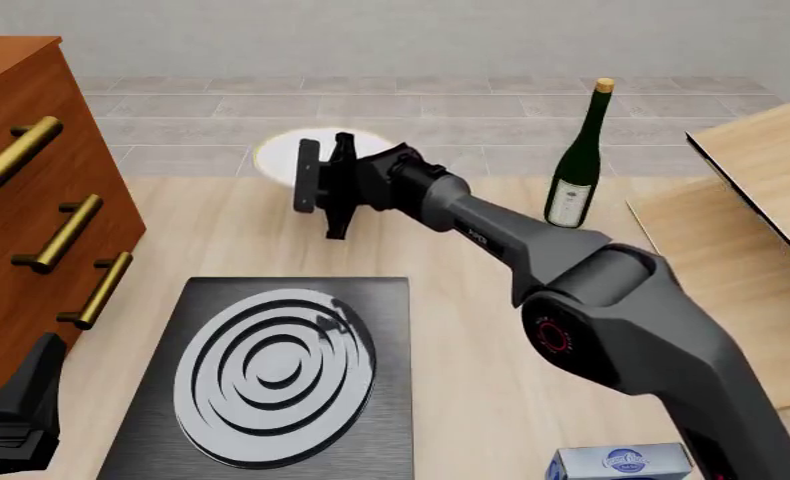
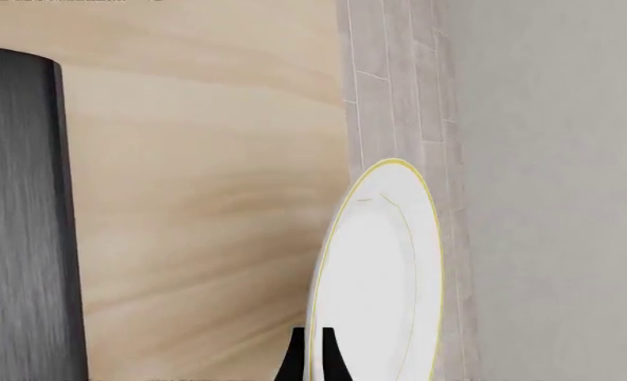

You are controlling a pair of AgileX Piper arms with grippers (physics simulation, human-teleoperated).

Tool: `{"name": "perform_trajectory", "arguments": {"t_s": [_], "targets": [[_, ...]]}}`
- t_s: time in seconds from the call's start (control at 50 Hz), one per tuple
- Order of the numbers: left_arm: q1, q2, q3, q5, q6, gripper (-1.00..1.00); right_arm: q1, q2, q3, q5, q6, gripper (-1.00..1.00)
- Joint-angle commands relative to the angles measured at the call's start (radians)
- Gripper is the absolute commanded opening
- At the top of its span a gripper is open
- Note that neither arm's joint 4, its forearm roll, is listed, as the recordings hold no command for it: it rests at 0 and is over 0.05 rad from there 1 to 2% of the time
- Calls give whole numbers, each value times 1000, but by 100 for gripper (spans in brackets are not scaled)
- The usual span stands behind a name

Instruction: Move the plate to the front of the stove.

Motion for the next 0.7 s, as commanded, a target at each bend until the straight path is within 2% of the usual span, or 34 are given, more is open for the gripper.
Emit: {"name": "perform_trajectory", "arguments": {"t_s": [0.02, 0.38, 0.7], "targets": [[0, 0, 0, 0, 0, 100, 8, -21, 23, 5, 18, -100], [0, 0, 0, 0, 0, 100, 18, -7, 10, 25, 34, -100], [0, 0, 0, 0, 0, 100, 36, -25, 46, 24, 55, -100]]}}
